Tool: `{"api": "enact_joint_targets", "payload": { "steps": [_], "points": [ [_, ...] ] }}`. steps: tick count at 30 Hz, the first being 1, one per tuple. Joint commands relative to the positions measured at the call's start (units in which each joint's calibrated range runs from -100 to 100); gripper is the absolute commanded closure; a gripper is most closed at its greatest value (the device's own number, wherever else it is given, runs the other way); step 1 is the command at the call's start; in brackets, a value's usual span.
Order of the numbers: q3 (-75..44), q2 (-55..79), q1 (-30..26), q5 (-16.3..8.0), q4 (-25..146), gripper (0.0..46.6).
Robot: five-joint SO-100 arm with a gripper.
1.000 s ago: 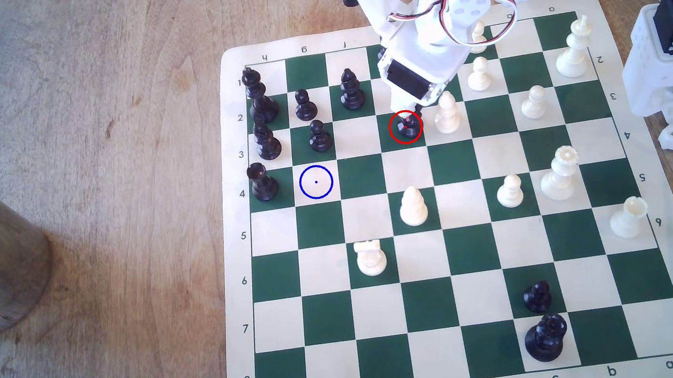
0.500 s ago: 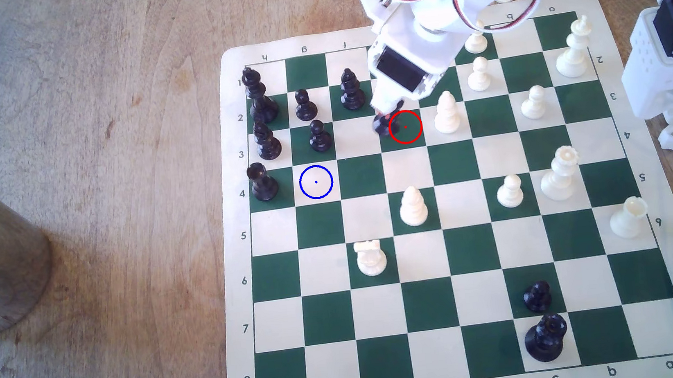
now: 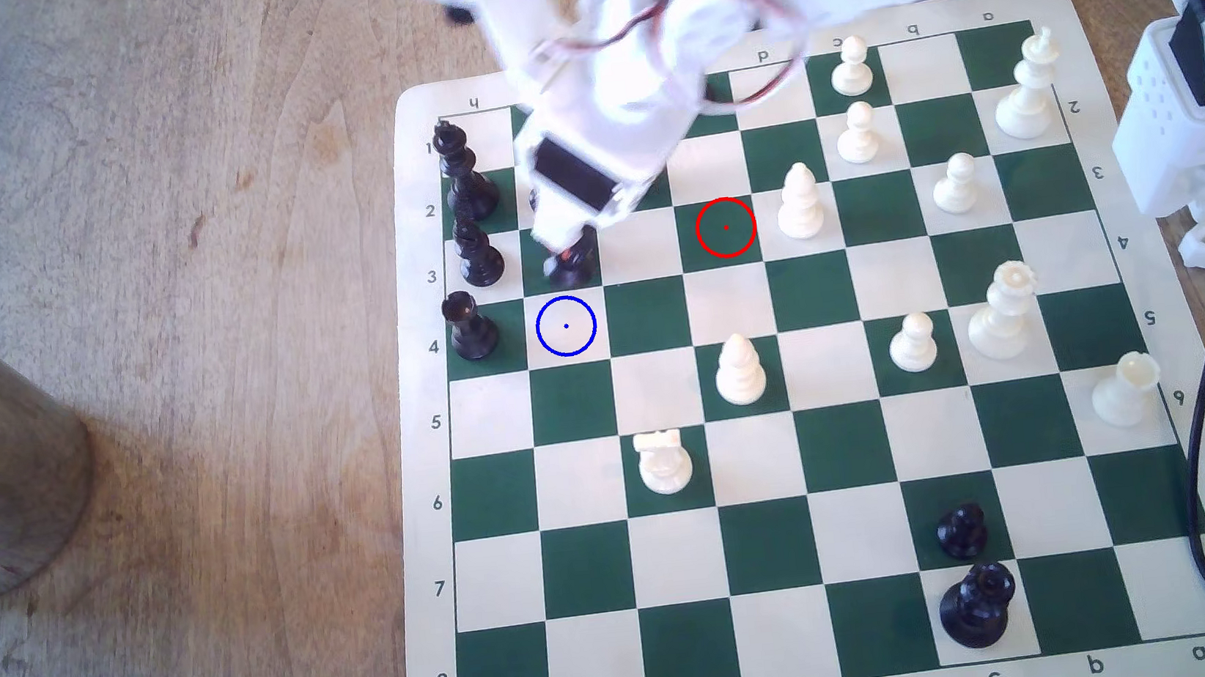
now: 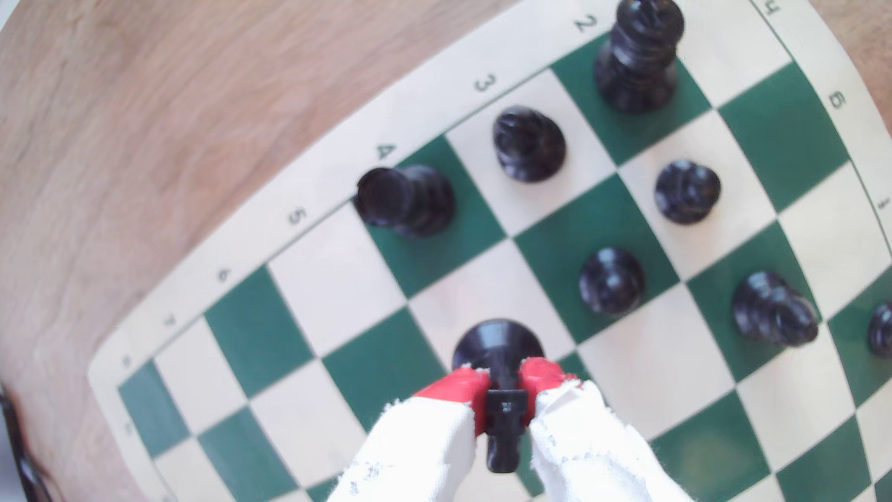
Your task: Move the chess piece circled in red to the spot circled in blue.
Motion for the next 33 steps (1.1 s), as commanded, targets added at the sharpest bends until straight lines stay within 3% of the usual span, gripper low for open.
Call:
{"api": "enact_joint_targets", "payload": {
  "steps": [1, 33],
  "points": [
    [-13.32, 2.7, -1.55, -0.1, 2.1, 46.4],
    [-15.86, 11.11, -1.24, -0.1, 1.93, 46.4]
  ]
}}
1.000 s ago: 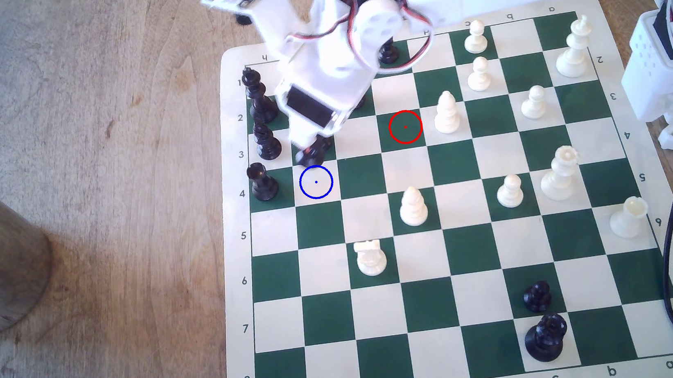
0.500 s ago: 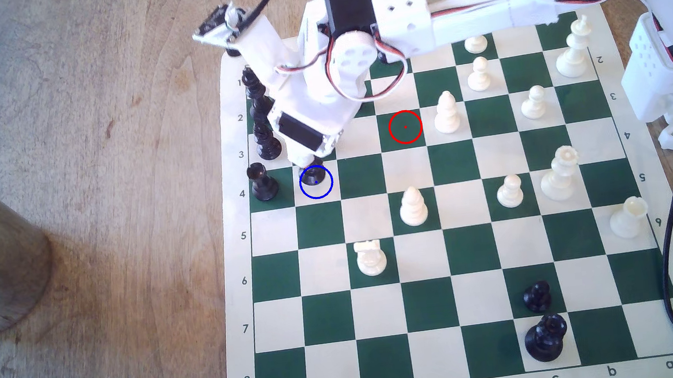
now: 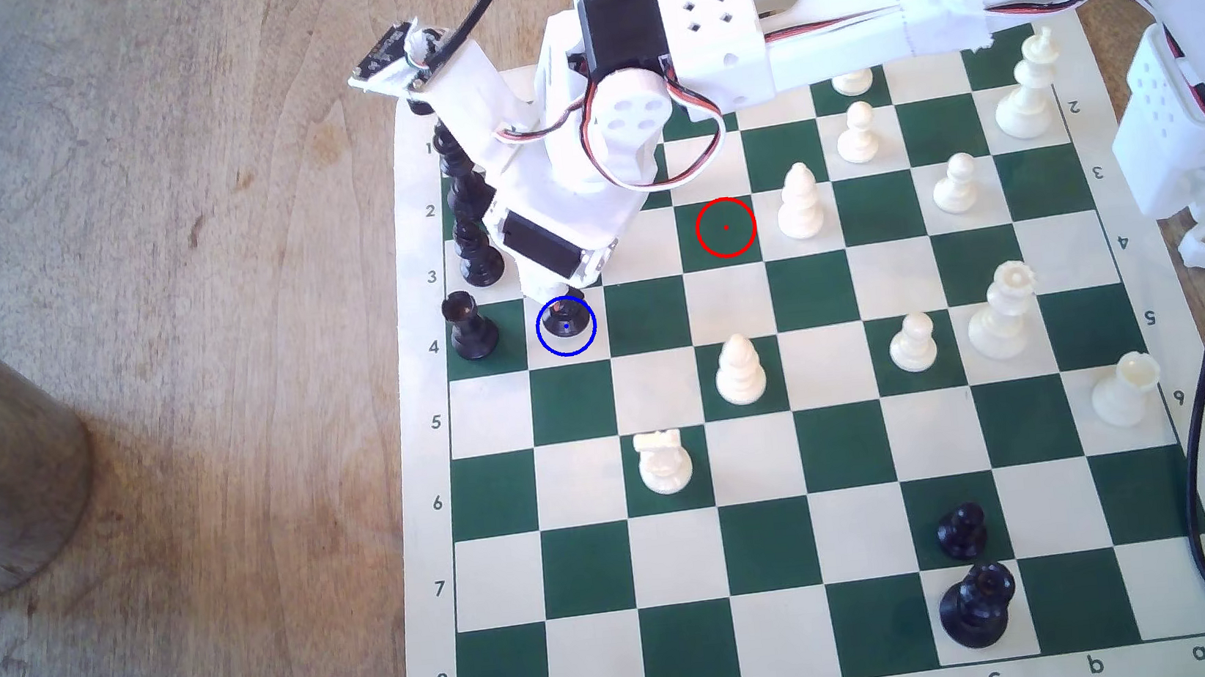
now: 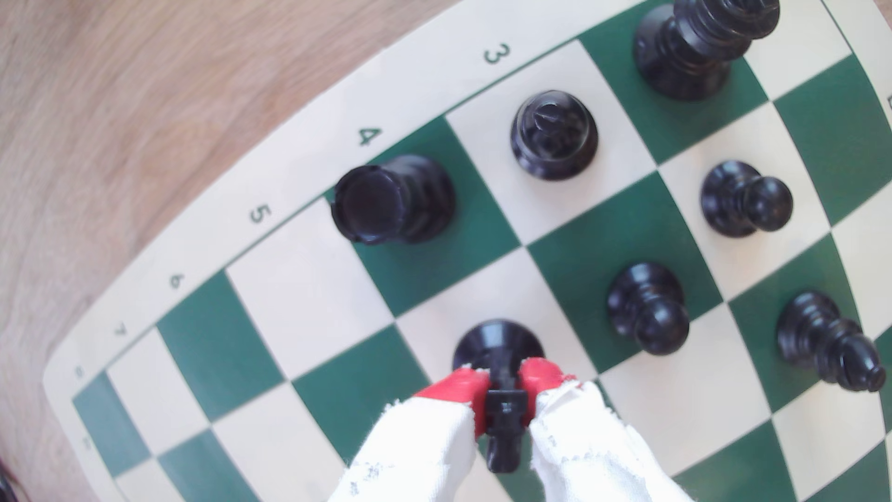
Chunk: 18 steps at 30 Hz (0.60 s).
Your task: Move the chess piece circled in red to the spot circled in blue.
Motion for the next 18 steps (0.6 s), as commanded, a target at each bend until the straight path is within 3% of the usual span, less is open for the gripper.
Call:
{"api": "enact_joint_targets", "payload": {
  "steps": [1, 18],
  "points": [
    [-5.56, -1.38, -0.5, -0.34, -0.06, 46.4],
    [-5.56, 0.32, -0.66, -0.44, -0.55, 45.3]
  ]
}}
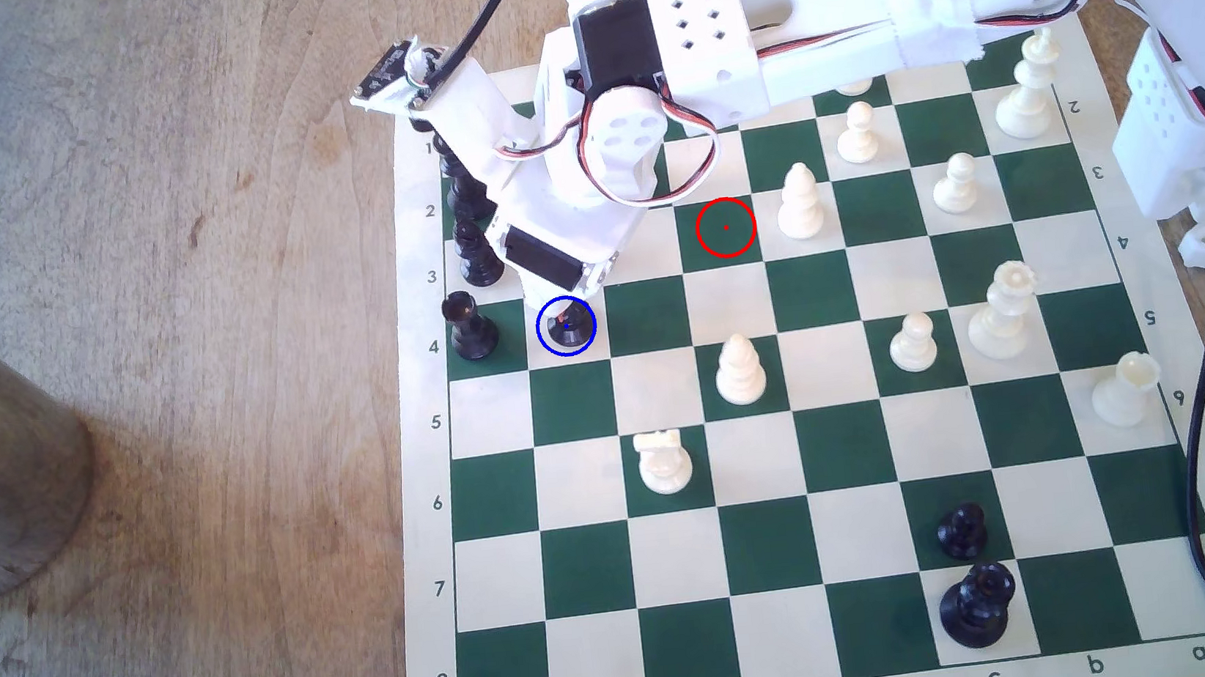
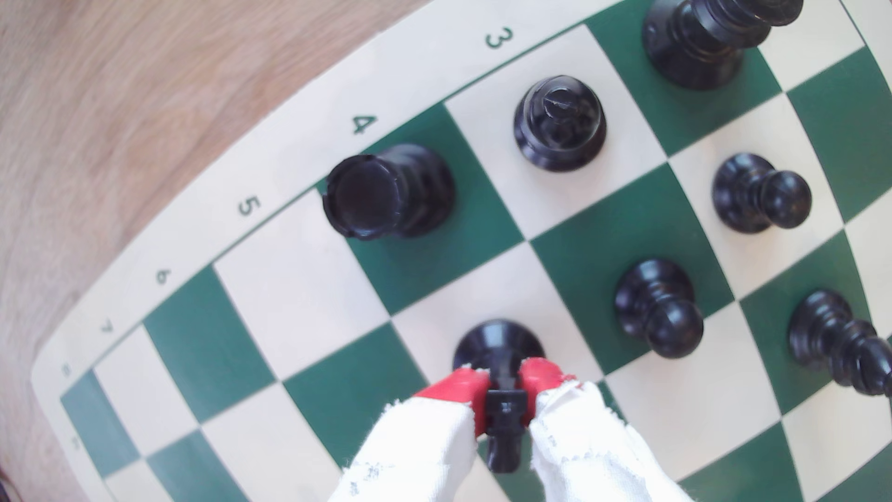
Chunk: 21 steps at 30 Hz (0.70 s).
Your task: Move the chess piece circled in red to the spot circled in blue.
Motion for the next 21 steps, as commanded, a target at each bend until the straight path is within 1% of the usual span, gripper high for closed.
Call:
{"api": "enact_joint_targets", "payload": {
  "steps": [1, 3, 7, 13, 19, 21],
  "points": [
    [-4.74, -1.44, -0.06, -0.59, -0.55, 43.4],
    [-4.74, -1.44, 0.02, -0.63, -0.14, 39.5],
    [-4.74, -1.44, 0.09, -0.63, 0.1, 35.5],
    [-4.65, -1.69, 0.17, -0.63, 0.68, 33.5],
    [-4.65, -2.8, -0.06, -0.63, 3.79, 30.0],
    [-4.65, -3.48, -0.45, -0.63, 4.77, 29.9]
  ]
}}
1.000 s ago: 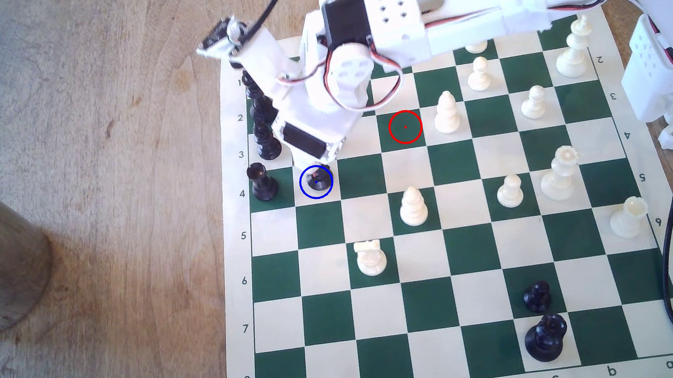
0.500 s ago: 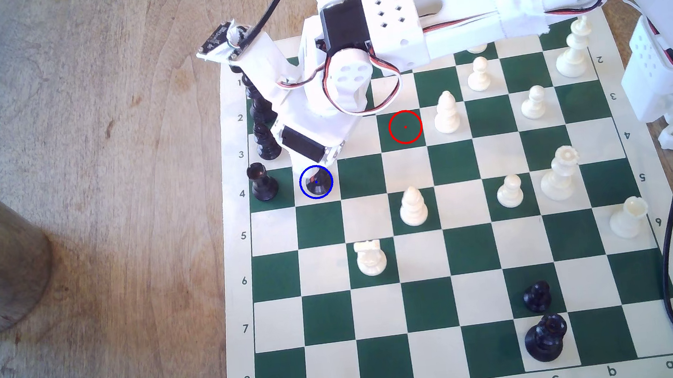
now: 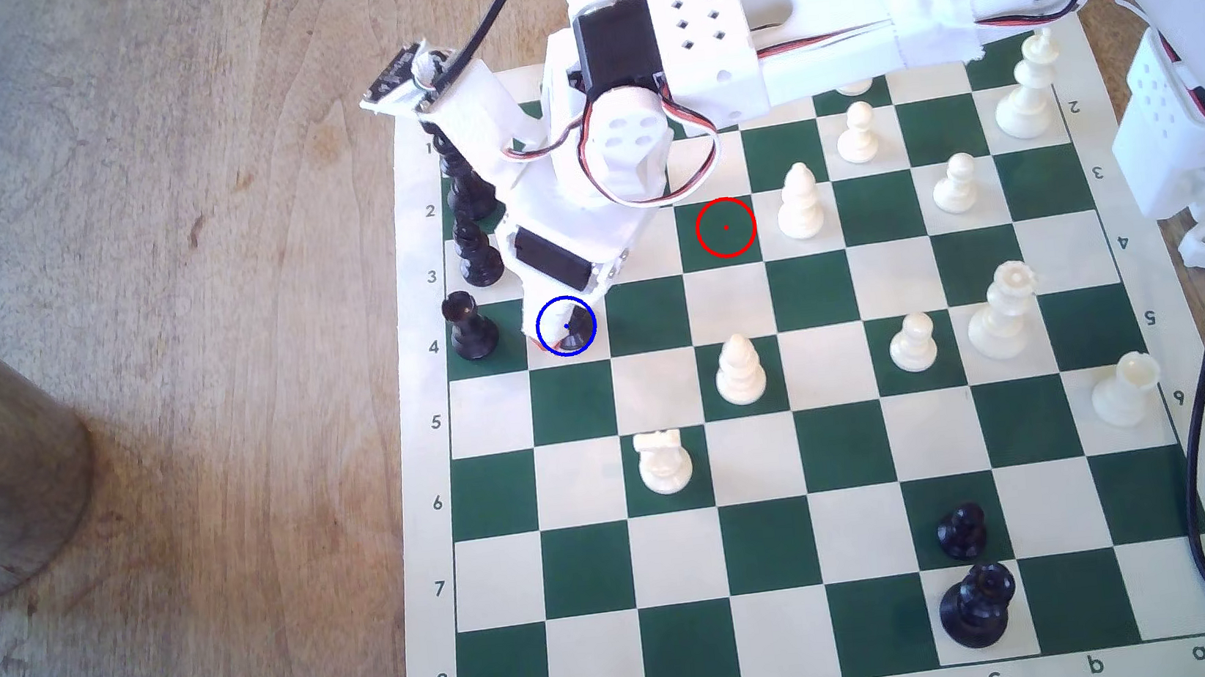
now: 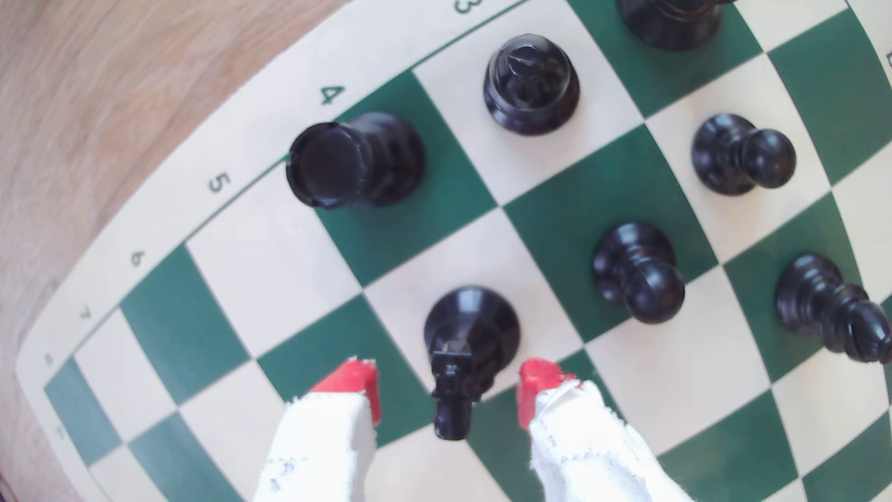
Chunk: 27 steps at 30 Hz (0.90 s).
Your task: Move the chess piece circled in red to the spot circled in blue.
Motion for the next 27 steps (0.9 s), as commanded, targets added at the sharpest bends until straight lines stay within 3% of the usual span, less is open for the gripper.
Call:
{"api": "enact_joint_targets", "payload": {
  "steps": [1, 11, 14, 20, 27],
  "points": [
    [-4.65, -3.9, -0.76, -0.1, 2.08, 29.9],
    [-0.21, -16.8, -7.02, -0.39, 10.35, 30.5],
    [2.51, -20.11, -6.71, -0.34, 10.76, 30.4],
    [15.93, -34.63, -5.53, 0.88, 12.31, 30.0],
    [32.16, -54.49, -4.91, 3.22, 14.53, 33.2]
  ]
}}
